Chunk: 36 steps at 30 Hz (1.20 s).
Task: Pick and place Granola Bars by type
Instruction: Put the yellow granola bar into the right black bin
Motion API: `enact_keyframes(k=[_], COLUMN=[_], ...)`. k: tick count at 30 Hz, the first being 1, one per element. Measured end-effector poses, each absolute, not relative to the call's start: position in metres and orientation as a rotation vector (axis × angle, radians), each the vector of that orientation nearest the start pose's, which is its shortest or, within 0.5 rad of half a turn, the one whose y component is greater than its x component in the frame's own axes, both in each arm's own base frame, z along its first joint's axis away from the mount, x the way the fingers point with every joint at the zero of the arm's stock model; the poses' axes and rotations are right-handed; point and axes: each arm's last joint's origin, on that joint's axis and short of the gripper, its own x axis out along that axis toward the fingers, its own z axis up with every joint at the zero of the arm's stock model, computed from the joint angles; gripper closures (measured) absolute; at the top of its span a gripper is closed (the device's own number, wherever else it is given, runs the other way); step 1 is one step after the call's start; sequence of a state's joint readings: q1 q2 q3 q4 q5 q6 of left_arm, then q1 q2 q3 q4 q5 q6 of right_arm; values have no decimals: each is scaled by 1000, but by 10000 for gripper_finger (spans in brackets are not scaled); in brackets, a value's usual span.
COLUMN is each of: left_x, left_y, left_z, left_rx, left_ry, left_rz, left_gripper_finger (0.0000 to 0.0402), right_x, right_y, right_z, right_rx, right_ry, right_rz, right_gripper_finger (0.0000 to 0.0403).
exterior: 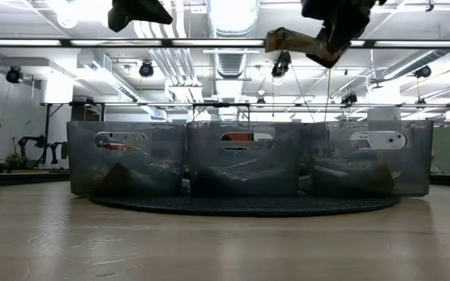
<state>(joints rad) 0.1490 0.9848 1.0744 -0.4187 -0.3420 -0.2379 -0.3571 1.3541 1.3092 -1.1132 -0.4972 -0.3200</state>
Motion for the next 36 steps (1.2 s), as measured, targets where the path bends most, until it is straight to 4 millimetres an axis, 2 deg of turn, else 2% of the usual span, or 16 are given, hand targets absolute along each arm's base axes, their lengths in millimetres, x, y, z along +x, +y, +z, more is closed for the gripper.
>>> enact_keyframes(k=[5,8,16,26,36], left_x=[199,199,199,199,199], left_y=[40,40,40,40,40], left_z=[374,375,375,375,375], left_rx=[-199,-199,-200,-200,-201], left_ry=[271,270,270,270,270], left_rz=[524,524,524,524,524], left_gripper_finger=[401,401,401,401,401], right_x=[223,218,218,216,213], right_y=[-63,-57,-43,-31,-31], right_z=[318,306,275,255,245], right_rx=[336,395,491,515,504], right_ry=[945,976,1055,1125,1155], right_rz=[184,117,43,9,-28], right_gripper_finger=[365,365,365,365,364])
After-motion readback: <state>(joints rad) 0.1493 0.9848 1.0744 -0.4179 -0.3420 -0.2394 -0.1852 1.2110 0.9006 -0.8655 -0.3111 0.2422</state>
